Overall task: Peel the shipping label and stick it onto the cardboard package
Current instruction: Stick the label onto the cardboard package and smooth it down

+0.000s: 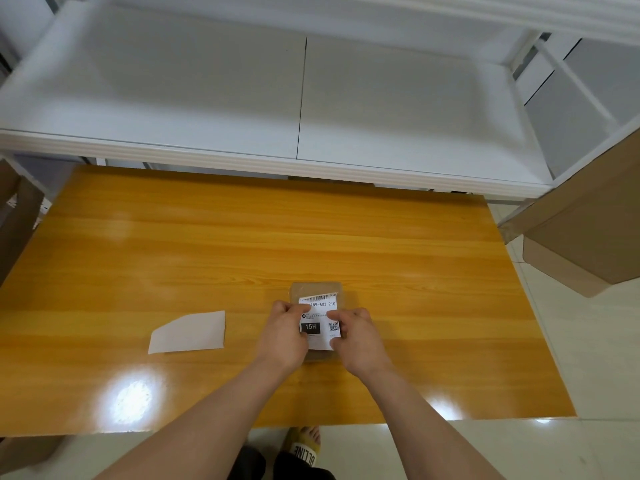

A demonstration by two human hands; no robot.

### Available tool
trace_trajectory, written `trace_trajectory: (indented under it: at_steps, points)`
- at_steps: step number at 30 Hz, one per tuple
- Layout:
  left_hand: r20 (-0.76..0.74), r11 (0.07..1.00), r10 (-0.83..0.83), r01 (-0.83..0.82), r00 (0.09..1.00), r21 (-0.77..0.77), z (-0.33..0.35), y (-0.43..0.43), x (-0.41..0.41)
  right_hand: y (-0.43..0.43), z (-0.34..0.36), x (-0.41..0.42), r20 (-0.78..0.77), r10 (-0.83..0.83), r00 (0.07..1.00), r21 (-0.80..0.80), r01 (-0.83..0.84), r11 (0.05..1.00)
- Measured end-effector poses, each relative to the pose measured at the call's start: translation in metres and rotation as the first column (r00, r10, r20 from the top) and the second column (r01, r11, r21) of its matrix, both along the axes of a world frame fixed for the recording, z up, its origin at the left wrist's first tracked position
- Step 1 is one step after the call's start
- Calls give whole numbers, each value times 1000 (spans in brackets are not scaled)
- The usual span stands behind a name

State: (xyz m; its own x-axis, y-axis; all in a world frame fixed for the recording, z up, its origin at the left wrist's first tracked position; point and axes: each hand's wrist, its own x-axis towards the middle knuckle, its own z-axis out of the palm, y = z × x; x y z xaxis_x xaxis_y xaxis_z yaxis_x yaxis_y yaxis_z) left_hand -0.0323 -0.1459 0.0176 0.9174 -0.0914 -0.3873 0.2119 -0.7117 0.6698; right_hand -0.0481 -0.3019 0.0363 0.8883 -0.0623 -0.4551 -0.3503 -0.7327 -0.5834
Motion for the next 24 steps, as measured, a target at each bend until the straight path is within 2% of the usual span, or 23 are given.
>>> trace_trajectory:
  at_steps: [16,24]
  points:
    - [11,1000,-30,29,1000,10,2,5,1,-4,2,4,2,92,996,-34,-92,995]
    - [-40,995,-99,98,994,-38,7,7,2,-3,7,7,-15,125,992,-13,-125,992]
